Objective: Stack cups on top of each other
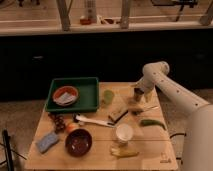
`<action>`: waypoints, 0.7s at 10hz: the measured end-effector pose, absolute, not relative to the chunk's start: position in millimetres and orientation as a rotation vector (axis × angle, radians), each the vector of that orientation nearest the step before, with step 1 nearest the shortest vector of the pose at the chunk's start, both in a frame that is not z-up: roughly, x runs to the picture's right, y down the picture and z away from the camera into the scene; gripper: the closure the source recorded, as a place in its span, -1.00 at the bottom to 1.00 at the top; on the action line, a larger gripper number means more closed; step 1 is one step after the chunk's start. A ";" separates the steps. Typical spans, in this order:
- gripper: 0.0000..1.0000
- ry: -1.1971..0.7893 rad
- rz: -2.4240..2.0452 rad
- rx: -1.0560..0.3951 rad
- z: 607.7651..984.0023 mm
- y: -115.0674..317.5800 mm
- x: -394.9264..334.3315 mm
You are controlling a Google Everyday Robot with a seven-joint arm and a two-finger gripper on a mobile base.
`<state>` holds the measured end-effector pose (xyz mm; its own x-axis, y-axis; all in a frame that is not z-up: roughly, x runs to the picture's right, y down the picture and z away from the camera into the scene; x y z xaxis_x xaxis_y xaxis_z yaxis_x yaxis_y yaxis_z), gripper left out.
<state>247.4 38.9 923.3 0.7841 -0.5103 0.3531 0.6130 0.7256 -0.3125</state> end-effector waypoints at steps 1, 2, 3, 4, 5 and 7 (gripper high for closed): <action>-0.17 -0.250 -0.628 -0.433 926.3 38.7 247.7; -0.01 -0.252 -0.628 -0.432 928.4 38.4 246.4; 0.19 -0.258 -0.630 -0.429 931.0 36.9 243.4; 0.40 -0.263 -0.627 -0.435 932.2 38.5 245.0; 0.61 -0.266 -0.628 -0.436 934.1 39.0 245.7; 0.95 -0.268 -0.632 -0.440 934.1 39.2 244.7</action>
<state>244.7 39.2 934.1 0.7774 -0.5084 0.3704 0.6197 0.7199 -0.3125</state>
